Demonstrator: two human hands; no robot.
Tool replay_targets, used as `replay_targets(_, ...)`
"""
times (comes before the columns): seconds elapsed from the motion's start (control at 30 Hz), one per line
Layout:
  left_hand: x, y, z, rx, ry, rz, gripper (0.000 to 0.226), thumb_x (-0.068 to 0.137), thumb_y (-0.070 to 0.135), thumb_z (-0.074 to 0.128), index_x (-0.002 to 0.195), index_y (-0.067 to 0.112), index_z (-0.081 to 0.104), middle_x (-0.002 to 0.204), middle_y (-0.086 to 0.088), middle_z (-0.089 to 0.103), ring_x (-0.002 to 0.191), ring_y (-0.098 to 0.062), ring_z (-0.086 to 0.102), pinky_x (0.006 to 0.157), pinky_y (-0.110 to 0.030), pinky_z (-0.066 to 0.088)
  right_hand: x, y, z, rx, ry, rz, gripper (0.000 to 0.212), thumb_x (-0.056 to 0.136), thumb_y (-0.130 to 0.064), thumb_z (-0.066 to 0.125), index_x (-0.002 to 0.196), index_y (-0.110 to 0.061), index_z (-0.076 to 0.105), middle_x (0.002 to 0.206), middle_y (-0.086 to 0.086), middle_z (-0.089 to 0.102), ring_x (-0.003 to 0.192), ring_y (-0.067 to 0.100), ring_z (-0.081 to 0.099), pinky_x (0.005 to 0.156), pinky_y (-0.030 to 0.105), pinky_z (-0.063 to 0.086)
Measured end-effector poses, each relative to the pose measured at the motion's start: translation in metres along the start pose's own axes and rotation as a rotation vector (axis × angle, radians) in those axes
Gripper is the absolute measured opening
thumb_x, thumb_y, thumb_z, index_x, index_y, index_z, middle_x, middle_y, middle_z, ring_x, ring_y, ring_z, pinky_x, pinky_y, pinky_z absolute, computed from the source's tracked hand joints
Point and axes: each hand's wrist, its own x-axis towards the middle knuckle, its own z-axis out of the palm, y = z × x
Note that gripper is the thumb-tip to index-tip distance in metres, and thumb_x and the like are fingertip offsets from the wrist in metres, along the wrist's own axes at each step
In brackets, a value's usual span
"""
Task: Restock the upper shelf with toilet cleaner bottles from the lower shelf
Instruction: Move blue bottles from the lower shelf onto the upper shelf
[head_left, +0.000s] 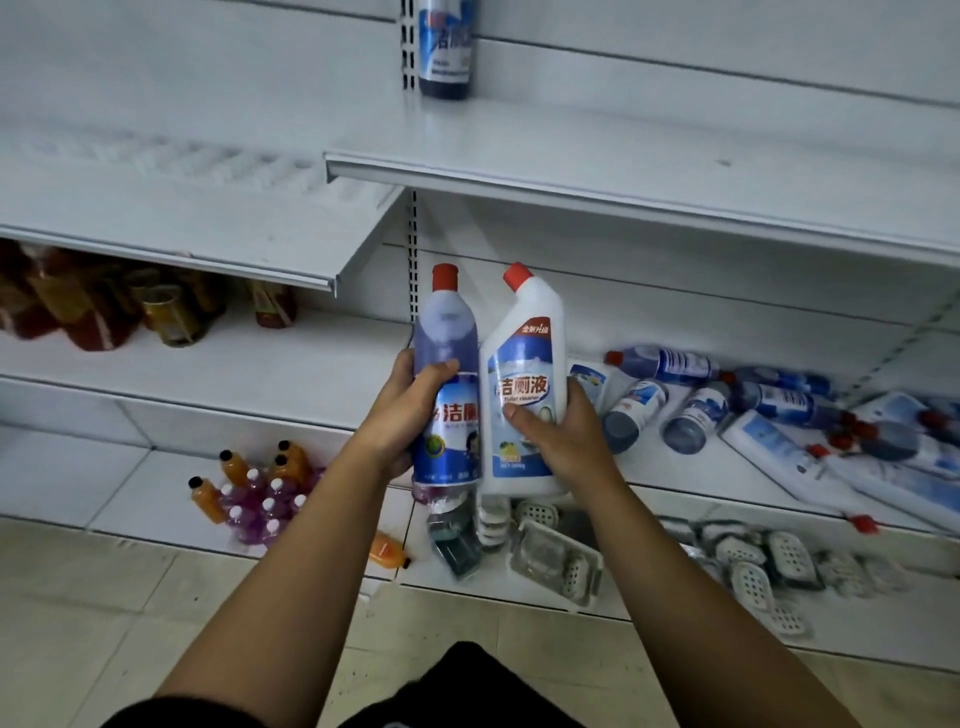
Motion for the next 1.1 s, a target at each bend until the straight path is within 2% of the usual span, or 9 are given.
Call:
replay_targets(0.13,-0.035,0.009,0.022,-0.001,-0.001,0.086,0.024,0.097,0.017,0.054,0.121,0.017,0.048,0.09,-0.013,0.067,0.062,-0.017,0.07,0.054,-0.029,0.057,-0.033,-0.013,-0.02,-0.007,0.007,-0.067,0.036,0.081,-0.02,0.078,0.106,-0.028,0.053,0.097,-0.011,0.069,0.078,0.001,0.07,0.067,0.024,0.058)
replay_targets(0.27,-0.07,0.02,0.049,0.014,-0.038,0.183,0.015,0.097,0.016,0.053,0.106,0.027,0.049,0.088,-0.01,0.066,0.061,-0.015,0.07,0.053,-0.028,0.056,-0.065,-0.034,-0.047,0.027,0.016,-0.142,0.03,0.082,-0.018,0.076,0.101,-0.029,0.054,0.096,-0.009,0.07,0.075,0.001,0.071,0.06,0.019,0.056)
replay_targets(0.33,-0.084,0.027,0.065,0.028,-0.07,0.233,0.018,0.097,0.016,0.052,0.107,0.031,0.048,0.089,-0.009,0.067,0.063,-0.016,0.07,0.054,-0.029,0.056,-0.078,-0.047,-0.063,0.046,0.024,-0.162,0.03,0.083,-0.019,0.076,0.101,-0.028,0.054,0.096,-0.009,0.07,0.074,0.002,0.072,0.058,0.02,0.056)
replay_targets(0.47,-0.105,0.039,0.1,-0.013,-0.111,0.296,0.024,0.094,0.014,0.052,0.116,0.025,0.05,0.088,-0.008,0.068,0.064,-0.016,0.07,0.056,-0.03,0.056,-0.098,-0.069,-0.095,0.069,0.068,-0.216,0.033,0.082,-0.019,0.077,0.105,-0.025,0.055,0.099,-0.005,0.071,0.079,0.009,0.073,0.063,0.028,0.058)
replay_targets(0.57,-0.119,0.046,0.128,0.002,-0.169,0.316,0.024,0.094,0.019,0.054,0.115,0.028,0.049,0.087,-0.007,0.069,0.066,-0.017,0.071,0.057,-0.03,0.057,-0.112,-0.082,-0.12,0.082,0.104,-0.263,0.031,0.081,-0.019,0.078,0.101,-0.027,0.055,0.098,-0.005,0.072,0.081,0.012,0.074,0.066,0.031,0.06)
replay_targets(0.7,-0.133,0.052,0.167,0.017,-0.216,0.356,0.017,0.097,0.015,0.048,0.107,0.028,0.048,0.084,-0.005,0.067,0.061,-0.013,0.07,0.053,-0.026,0.055,-0.13,-0.091,-0.155,0.11,0.159,-0.3,0.032,0.08,-0.019,0.078,0.102,-0.027,0.056,0.097,-0.005,0.072,0.082,0.012,0.074,0.067,0.032,0.059)
replay_targets(0.83,-0.134,0.055,0.206,0.037,-0.284,0.367,0.021,0.096,0.017,0.05,0.115,0.026,0.047,0.085,-0.004,0.068,0.065,-0.015,0.07,0.054,-0.027,0.055,-0.142,-0.099,-0.19,0.117,0.25,-0.321,0.033,0.079,-0.02,0.079,0.103,-0.026,0.056,0.098,-0.004,0.073,0.083,0.014,0.074,0.07,0.036,0.06)
replay_targets(0.93,-0.13,0.058,0.239,0.043,-0.349,0.375,0.027,0.096,0.018,0.051,0.122,0.025,0.046,0.091,-0.006,0.069,0.069,-0.018,0.071,0.059,-0.03,0.057,-0.149,-0.106,-0.218,0.113,0.32,-0.332,0.034,0.079,-0.019,0.078,0.105,-0.024,0.056,0.098,-0.004,0.072,0.08,0.011,0.074,0.064,0.03,0.059)
replay_targets(1.1,-0.118,0.058,0.3,-0.006,-0.451,0.364,0.02,0.095,0.014,0.05,0.111,0.026,0.047,0.089,-0.008,0.065,0.062,-0.015,0.069,0.055,-0.029,0.058,-0.154,-0.116,-0.269,0.086,0.454,-0.354,0.032,0.079,-0.019,0.079,0.099,-0.027,0.055,0.094,-0.006,0.072,0.079,0.012,0.074,0.065,0.032,0.06)
